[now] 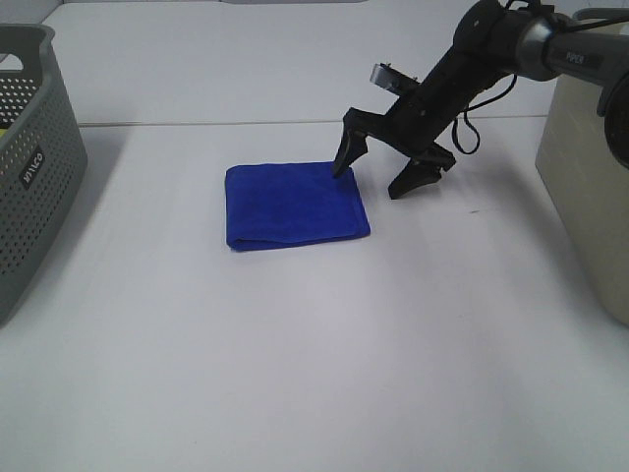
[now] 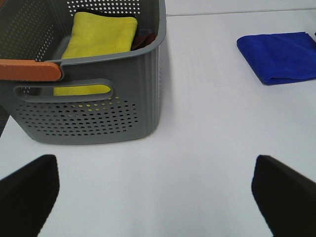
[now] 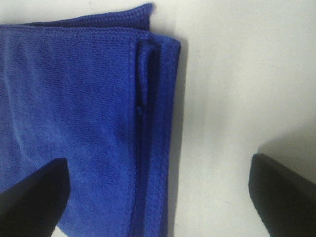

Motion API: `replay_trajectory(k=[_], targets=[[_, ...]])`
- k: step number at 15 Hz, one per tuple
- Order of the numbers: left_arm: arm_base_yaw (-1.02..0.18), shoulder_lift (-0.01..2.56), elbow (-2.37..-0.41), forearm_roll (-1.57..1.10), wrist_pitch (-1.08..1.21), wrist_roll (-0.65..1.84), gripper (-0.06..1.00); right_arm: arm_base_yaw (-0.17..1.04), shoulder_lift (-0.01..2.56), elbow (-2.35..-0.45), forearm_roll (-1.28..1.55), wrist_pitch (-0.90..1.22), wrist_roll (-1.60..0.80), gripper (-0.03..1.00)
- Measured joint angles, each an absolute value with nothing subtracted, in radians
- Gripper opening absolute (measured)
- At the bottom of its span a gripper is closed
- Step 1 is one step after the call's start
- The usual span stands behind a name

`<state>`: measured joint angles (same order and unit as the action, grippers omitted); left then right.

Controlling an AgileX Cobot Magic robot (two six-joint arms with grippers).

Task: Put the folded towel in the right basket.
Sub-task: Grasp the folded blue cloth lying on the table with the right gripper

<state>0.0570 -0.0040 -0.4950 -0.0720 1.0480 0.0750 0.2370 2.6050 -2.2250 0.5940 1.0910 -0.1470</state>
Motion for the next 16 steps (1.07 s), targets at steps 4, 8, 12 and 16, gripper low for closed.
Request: replay_trajectory(k=[4, 8, 12, 16], targets=[[0.057, -0.004, -0.495, -0.072, 1.048, 0.075, 0.99, 0.237, 2.609, -2.231, 0.598, 1.097, -0.147, 0.94], [0.057, -0.004, -0.495, -0.072, 1.048, 0.075, 0.99, 0.292, 2.629, -2.238, 0.614, 1.087, -0.127, 0.92], [0.057, -0.004, -0.495, -0.072, 1.048, 0.075, 0.99, 0.393, 2.675, -2.248, 0.737, 1.033, -0.094, 0.68], [0.057, -0.004, -0.495, -0.072, 1.048, 0.075, 0.99, 0.483, 2.697, -2.245, 0.731, 0.884, -0.093, 0.11]])
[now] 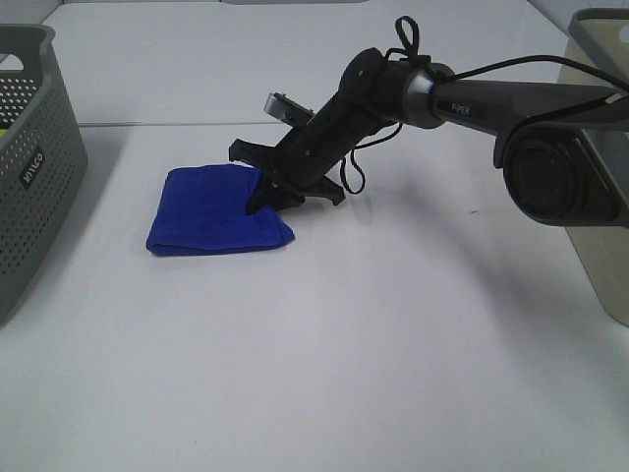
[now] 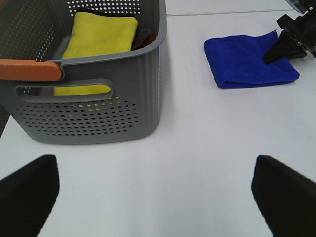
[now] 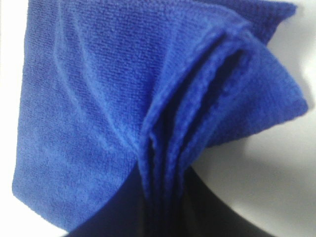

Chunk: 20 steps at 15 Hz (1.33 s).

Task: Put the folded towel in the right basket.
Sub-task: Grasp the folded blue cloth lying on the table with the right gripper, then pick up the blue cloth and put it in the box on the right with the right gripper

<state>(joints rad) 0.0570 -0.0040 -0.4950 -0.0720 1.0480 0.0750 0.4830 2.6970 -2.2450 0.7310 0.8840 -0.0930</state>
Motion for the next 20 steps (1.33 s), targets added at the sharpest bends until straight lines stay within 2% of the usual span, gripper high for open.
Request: replay_trajectory(k=[4, 8, 10, 13, 18, 20], targets=[[0.057, -0.004, -0.495, -0.072, 1.048, 0.075, 0.99, 0.484, 2.677, -2.24, 0.715, 0.897, -0.092, 0.11], [0.057, -0.004, -0.495, -0.072, 1.048, 0.075, 0.99, 0.423, 2.559, -2.291, 0.669, 1.085, -0.092, 0.11], [0.057, -0.004, -0.495, -0.072, 1.048, 0.075, 0.99, 0.302, 2.417, -2.429, 0.667, 1.196, -0.069, 0.11], [0.057, -0.004, -0.495, -0.072, 1.048, 0.075, 0.99, 0.16, 2.295, -2.559, 0.624, 1.205, -0.031, 0.11], [0.057, -0.004, -0.495, -0.072, 1.048, 0.075, 0.99, -0.12, 2.092, -2.571, 0.5, 1.212, -0.006, 0.11], [0.057, -0.004, -0.495, -0.072, 1.048, 0.075, 0.99, -0.181, 2.03, -2.538, 0.461, 1.212, -0.006, 0.11]])
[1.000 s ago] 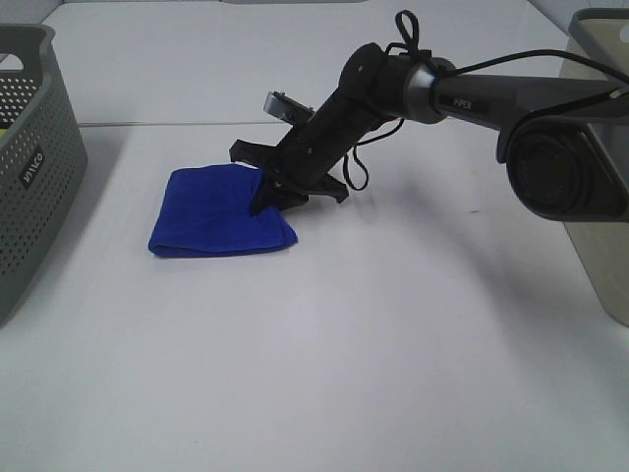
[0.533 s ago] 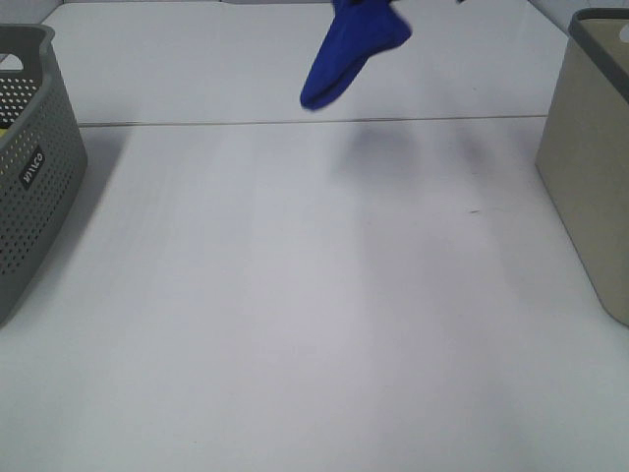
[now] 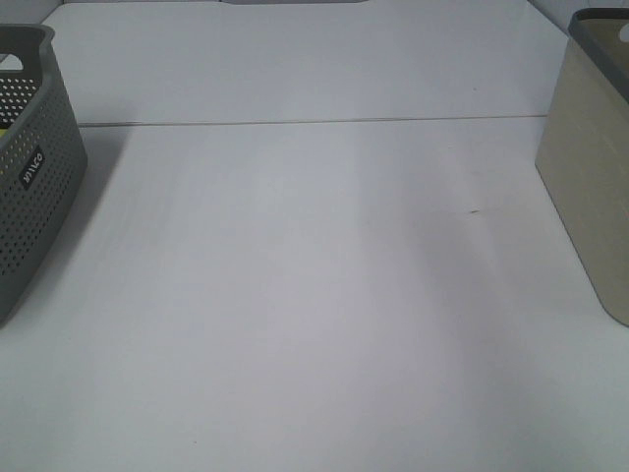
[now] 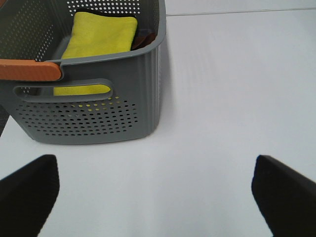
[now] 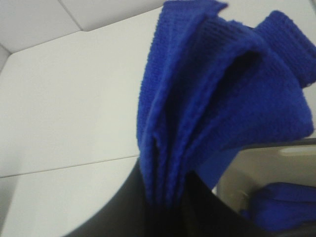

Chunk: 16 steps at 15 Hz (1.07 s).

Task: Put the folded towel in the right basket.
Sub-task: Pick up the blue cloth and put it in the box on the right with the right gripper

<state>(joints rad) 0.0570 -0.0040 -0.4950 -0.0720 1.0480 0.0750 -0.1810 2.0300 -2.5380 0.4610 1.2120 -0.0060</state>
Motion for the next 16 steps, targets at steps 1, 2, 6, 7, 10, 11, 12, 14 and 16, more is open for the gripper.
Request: replay_trajectory(k=[1, 2, 6, 7, 10, 11, 12, 14, 16], targets=[[0.057, -0.004, -0.495, -0.072, 1.048, 0.075, 0.99, -0.223, 1.985, -2.485, 0.422, 1.212, -0.006, 0.11], [0.057, -0.004, -0.495, -0.072, 1.048, 0.075, 0.99, -0.26, 1.941, -2.407, 0.359, 1.212, -0.006, 0.11], [0.057, -0.004, -0.495, -0.072, 1.048, 0.075, 0.99, -0.312, 1.917, -2.104, 0.158, 1.223, -0.008, 0.11], [0.057, -0.004, -0.495, -0.072, 1.048, 0.075, 0.99, -0.312, 1.952, -2.018, 0.147, 1.224, -0.007, 0.11], [0.057, -0.004, -0.495, -0.072, 1.048, 0.075, 0.99, -0.311, 1.997, -1.989, 0.125, 1.223, 0.0, 0.17], [0.057, -0.004, -0.495, -0.072, 1.048, 0.075, 0.99, -0.311, 2.001, -1.989, 0.119, 1.223, 0.0, 0.25], [0.057, -0.004, -0.495, -0.072, 1.048, 0.075, 0.99, -0.311, 2.003, -1.989, 0.1, 1.223, 0.0, 0.48], [0.057, -0.004, -0.495, -0.072, 1.048, 0.075, 0.99, -0.311, 2.003, -1.989, 0.097, 1.223, 0.0, 0.87], [0.057, -0.004, -0.495, -0.072, 1.048, 0.075, 0.99, -0.31, 2.002, -1.989, 0.116, 1.223, 0.0, 0.96]])
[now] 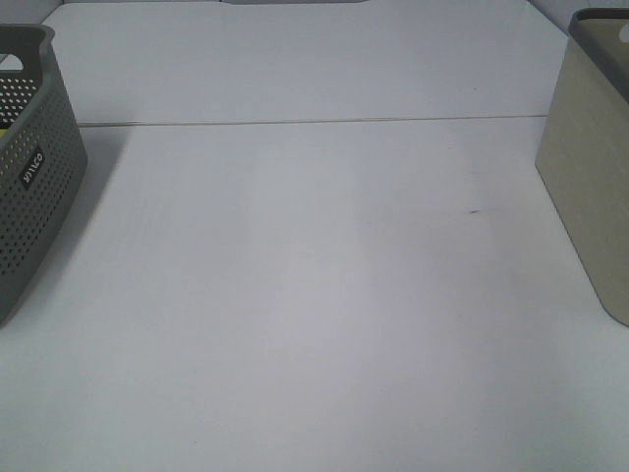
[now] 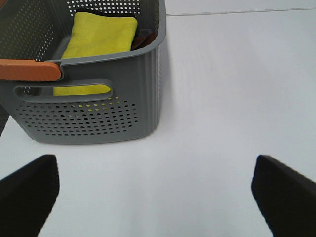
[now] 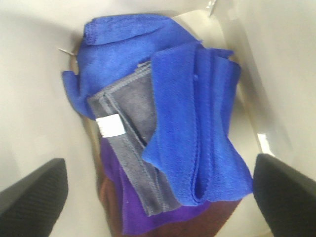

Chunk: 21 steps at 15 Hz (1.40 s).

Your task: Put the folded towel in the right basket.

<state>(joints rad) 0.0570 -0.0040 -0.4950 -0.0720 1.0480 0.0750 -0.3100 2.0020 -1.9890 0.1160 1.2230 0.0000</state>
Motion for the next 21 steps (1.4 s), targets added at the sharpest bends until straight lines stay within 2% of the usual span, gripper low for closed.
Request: replay_trajectory(k=[3, 7, 9, 13, 17, 21], targets=[[0.057, -0.004, -0.495, -0.072, 1.048, 0.075, 0.99, -0.255, 1.942, -1.989, 0.121, 1.223, 0.016, 0.97], [0.057, -0.004, -0.495, -0.072, 1.048, 0.075, 0.99, -0.033, 1.797, -1.976, 0.13, 1.221, 0.05, 0.98], [0.057, -0.004, -0.495, -0.072, 1.048, 0.075, 0.99, 0.027, 1.71, -1.912, 0.129, 1.218, 0.067, 0.98], [0.057, -0.004, -0.495, -0.072, 1.048, 0.075, 0.99, 0.083, 1.395, -1.577, 0.093, 1.218, 0.077, 0.98], [0.057, -0.004, -0.495, -0.072, 1.048, 0.075, 0.99, 0.084, 0.883, -1.167, 0.05, 1.219, 0.094, 0.98], [0.057, -0.004, -0.495, -0.072, 1.048, 0.075, 0.99, 0.084, 0.432, -0.855, 0.035, 1.142, 0.091, 0.98]])
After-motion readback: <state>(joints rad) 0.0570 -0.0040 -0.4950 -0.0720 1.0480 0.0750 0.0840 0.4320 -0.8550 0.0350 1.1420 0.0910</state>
